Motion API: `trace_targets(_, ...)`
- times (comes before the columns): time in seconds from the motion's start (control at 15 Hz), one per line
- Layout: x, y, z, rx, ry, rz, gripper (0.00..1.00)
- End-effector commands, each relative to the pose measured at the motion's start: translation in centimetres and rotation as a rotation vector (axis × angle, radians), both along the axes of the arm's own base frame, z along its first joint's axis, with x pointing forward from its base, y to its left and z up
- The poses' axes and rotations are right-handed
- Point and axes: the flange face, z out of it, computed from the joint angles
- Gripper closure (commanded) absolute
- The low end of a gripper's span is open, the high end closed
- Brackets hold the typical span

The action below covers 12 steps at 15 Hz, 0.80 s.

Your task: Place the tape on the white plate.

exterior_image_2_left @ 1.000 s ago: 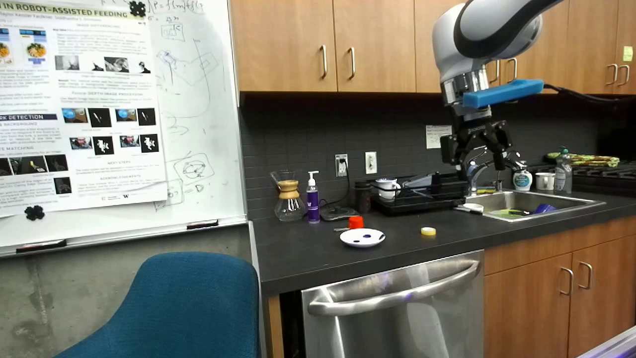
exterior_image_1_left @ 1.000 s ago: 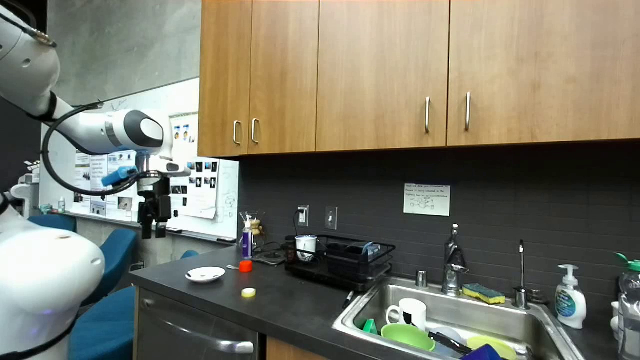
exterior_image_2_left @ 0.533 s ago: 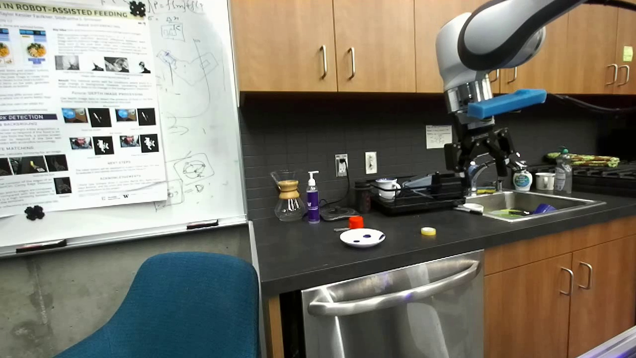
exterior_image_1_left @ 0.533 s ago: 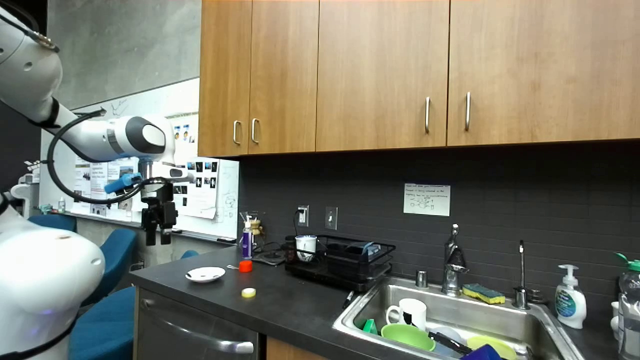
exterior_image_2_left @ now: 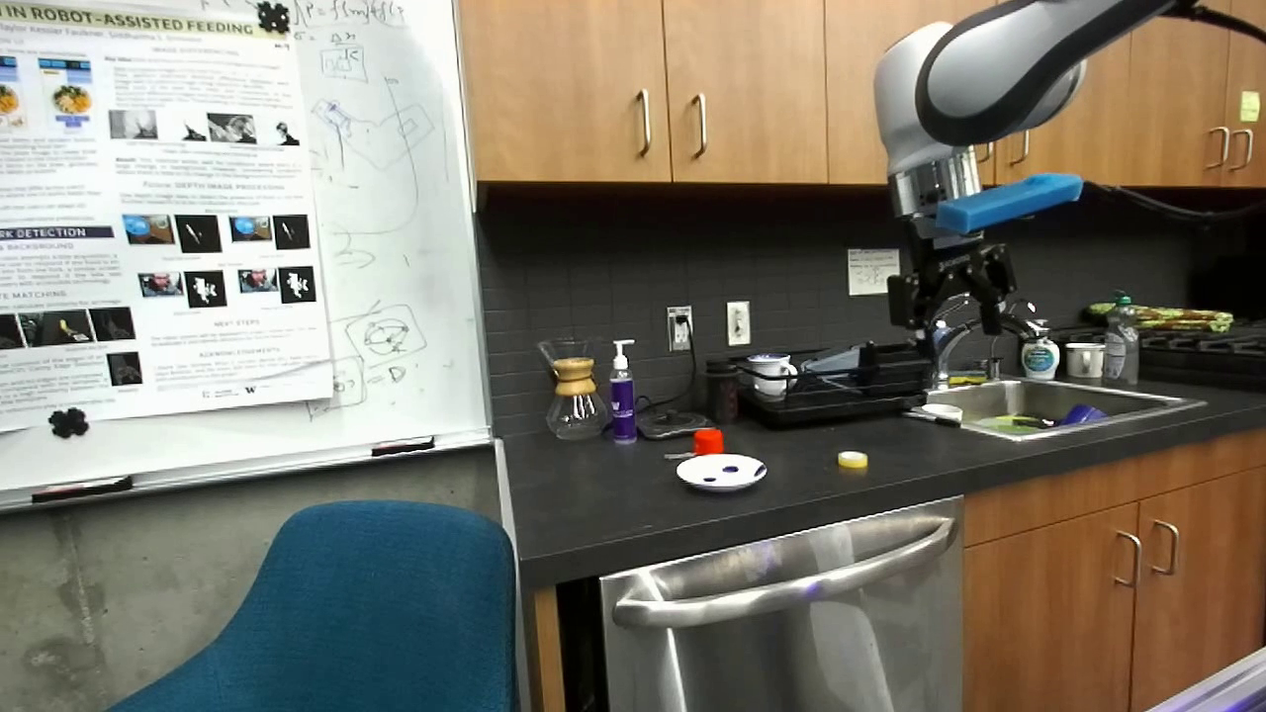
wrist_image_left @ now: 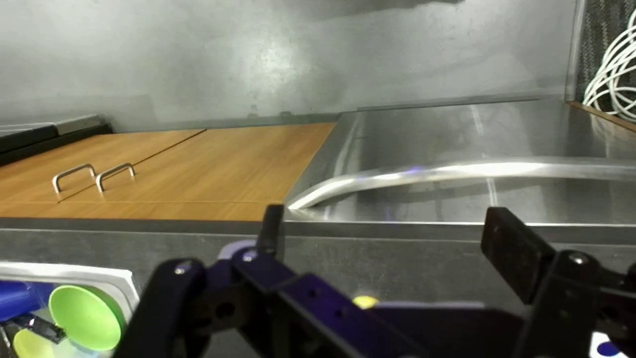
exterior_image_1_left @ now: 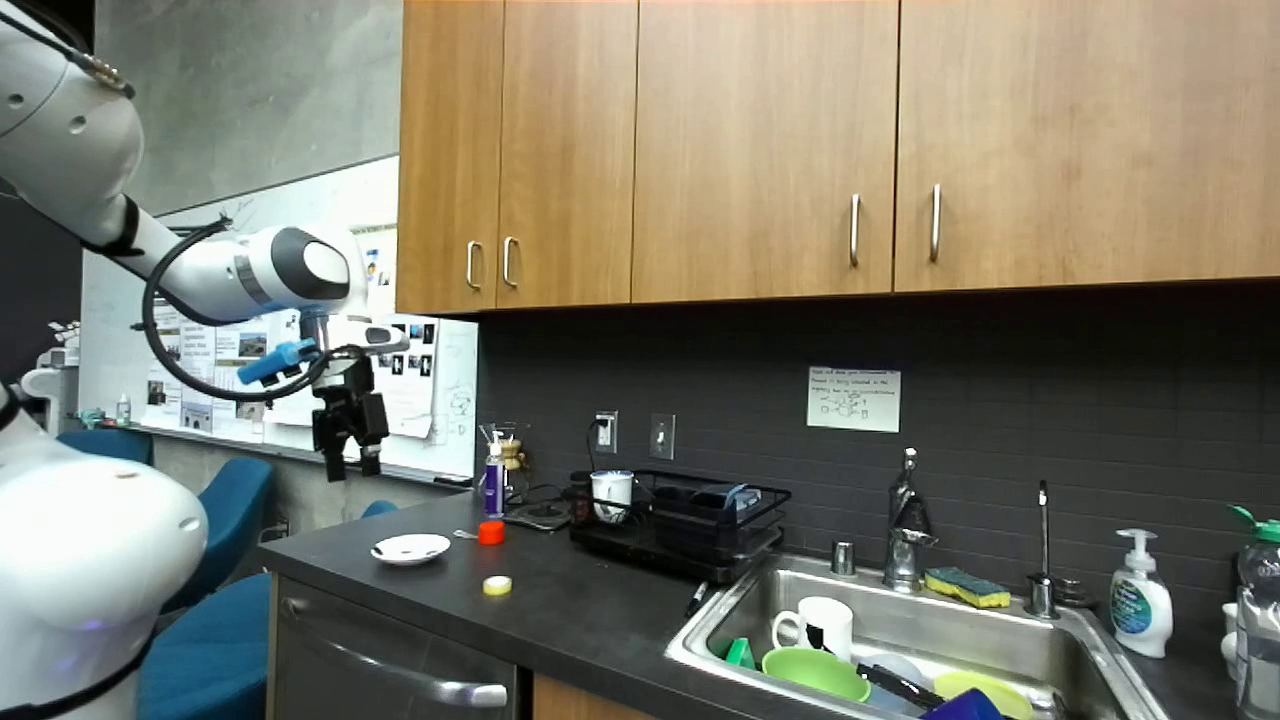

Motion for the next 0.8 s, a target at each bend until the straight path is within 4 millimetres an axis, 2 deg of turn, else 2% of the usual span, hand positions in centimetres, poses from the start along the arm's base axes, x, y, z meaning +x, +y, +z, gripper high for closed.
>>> trace_targets(0.0,2.9,-0.8,3.2,-0.013,-0.019,0.015,0.00)
trace_targets(0.2,4.4,-1.1,5.5,-0.019,-0.032,0.004,0.00)
trace_targets(0.4,5.8,-1.1,6.9,-0.036,-0.030,0.011,0.00)
trace_targets(0.53,7.0,-1.1,7.0,-0.041,-0.021,0.033,0.00)
trace_targets(0.73,9.5,-1.4,6.1,-0.051,0.005,0.085,0.00)
